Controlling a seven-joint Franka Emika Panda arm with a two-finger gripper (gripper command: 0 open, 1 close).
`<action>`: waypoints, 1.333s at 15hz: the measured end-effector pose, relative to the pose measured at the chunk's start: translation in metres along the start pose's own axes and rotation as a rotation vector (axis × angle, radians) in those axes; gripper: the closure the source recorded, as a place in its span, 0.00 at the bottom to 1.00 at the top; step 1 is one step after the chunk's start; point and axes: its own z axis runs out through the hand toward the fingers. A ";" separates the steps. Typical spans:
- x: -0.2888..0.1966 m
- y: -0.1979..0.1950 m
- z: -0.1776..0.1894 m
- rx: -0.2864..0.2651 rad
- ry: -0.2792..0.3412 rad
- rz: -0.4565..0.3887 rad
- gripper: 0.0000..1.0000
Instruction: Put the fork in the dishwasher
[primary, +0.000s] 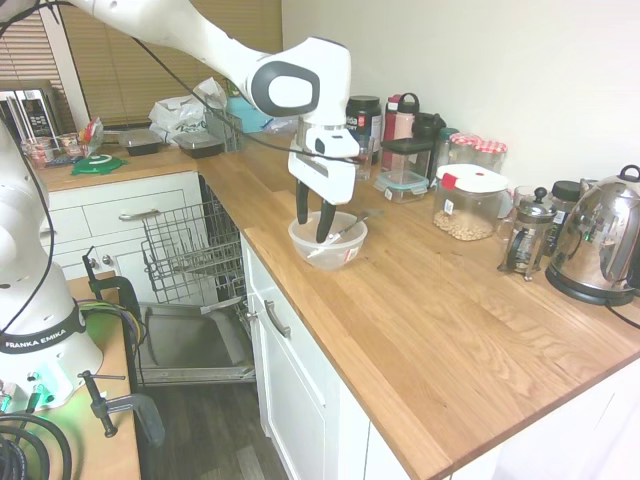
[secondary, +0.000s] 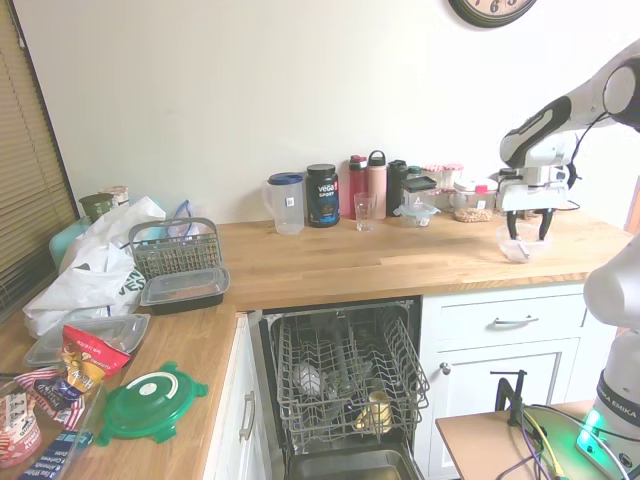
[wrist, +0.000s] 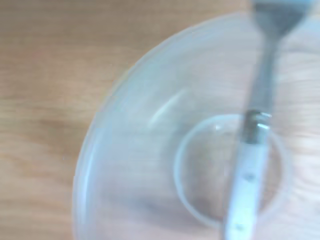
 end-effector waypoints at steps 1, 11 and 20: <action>0.000 -0.005 0.008 -0.006 -0.007 -0.004 1.00; 0.010 -0.026 0.016 0.054 0.128 0.077 1.00; 0.014 -0.023 0.018 0.052 0.127 0.087 1.00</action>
